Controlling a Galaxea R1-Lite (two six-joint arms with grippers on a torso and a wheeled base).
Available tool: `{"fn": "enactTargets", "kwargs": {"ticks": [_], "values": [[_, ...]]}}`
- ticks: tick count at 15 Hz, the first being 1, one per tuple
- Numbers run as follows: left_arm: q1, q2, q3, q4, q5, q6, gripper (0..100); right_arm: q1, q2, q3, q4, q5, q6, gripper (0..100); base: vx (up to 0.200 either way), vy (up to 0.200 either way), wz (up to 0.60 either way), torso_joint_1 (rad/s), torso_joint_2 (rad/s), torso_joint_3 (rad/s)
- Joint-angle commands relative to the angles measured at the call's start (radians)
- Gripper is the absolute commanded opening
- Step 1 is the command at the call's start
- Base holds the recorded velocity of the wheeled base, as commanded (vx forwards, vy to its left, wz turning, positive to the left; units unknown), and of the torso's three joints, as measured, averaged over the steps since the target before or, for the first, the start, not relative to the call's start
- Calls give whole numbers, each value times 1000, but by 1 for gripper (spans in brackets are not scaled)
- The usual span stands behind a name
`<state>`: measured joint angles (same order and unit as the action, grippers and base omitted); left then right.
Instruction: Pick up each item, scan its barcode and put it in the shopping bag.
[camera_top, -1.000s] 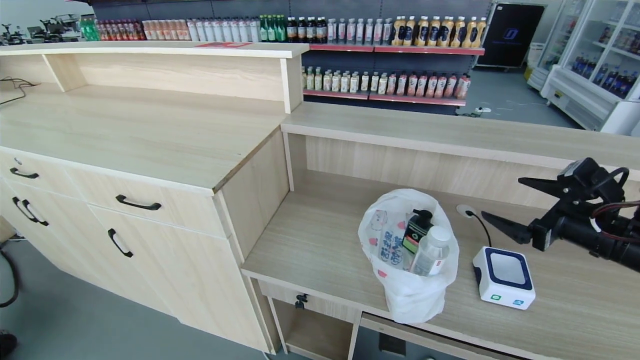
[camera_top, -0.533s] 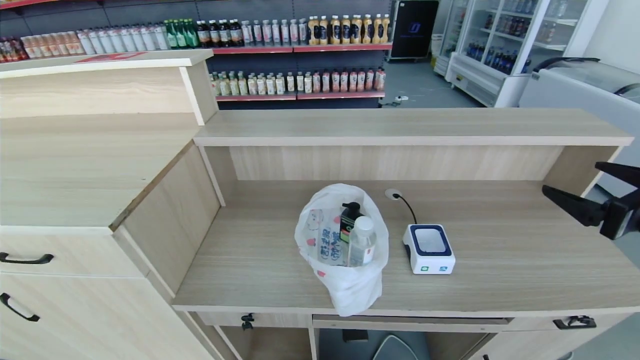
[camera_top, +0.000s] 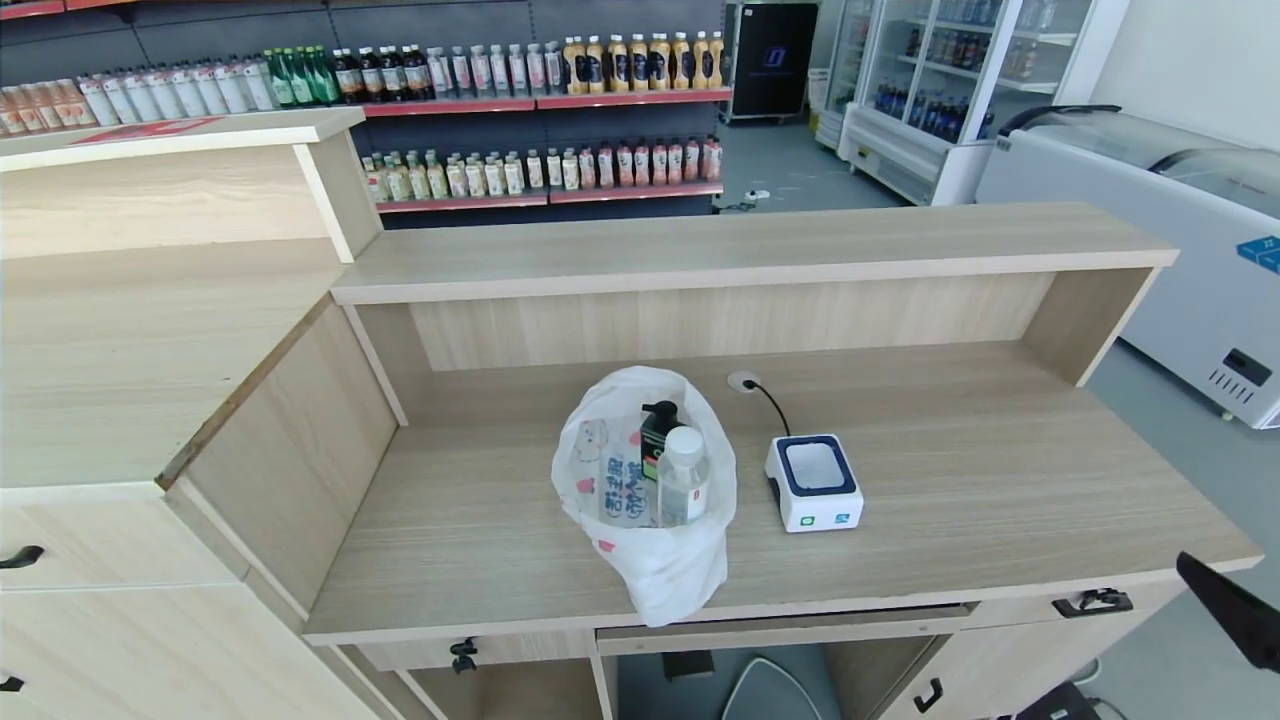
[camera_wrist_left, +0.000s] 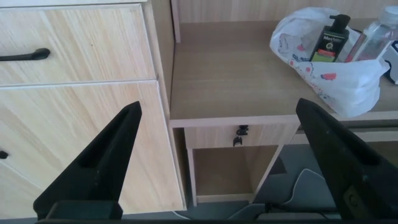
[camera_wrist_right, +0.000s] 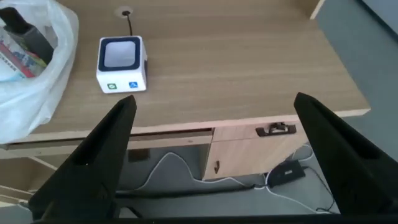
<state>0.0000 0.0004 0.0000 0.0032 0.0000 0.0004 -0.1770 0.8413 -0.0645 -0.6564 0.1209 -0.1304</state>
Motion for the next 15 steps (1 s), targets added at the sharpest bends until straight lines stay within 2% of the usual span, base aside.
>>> {"fn": "enactTargets", "kwargs": {"ticks": [1,3,5,6,9,15], "values": [[0,0,0,0,0,0,100,70,-280,64,184,-121,35,100,0,0,0,0,0,0],[0,0,0,0,0,0,100,122,-527,64,425,-173,83,100,0,0,0,0,0,0],[0,0,0,0,0,0,100,159,-683,64,587,-201,109,100,0,0,0,0,0,0],[0,0,0,0,0,0,100,156,-749,64,647,-175,121,100,0,0,0,0,0,0],[0,0,0,0,0,0,100,174,-841,61,669,-139,127,100,0,0,0,0,0,0],[0,0,0,0,0,1,100,174,-841,61,669,-139,153,100,0,0,0,0,0,0]]}}
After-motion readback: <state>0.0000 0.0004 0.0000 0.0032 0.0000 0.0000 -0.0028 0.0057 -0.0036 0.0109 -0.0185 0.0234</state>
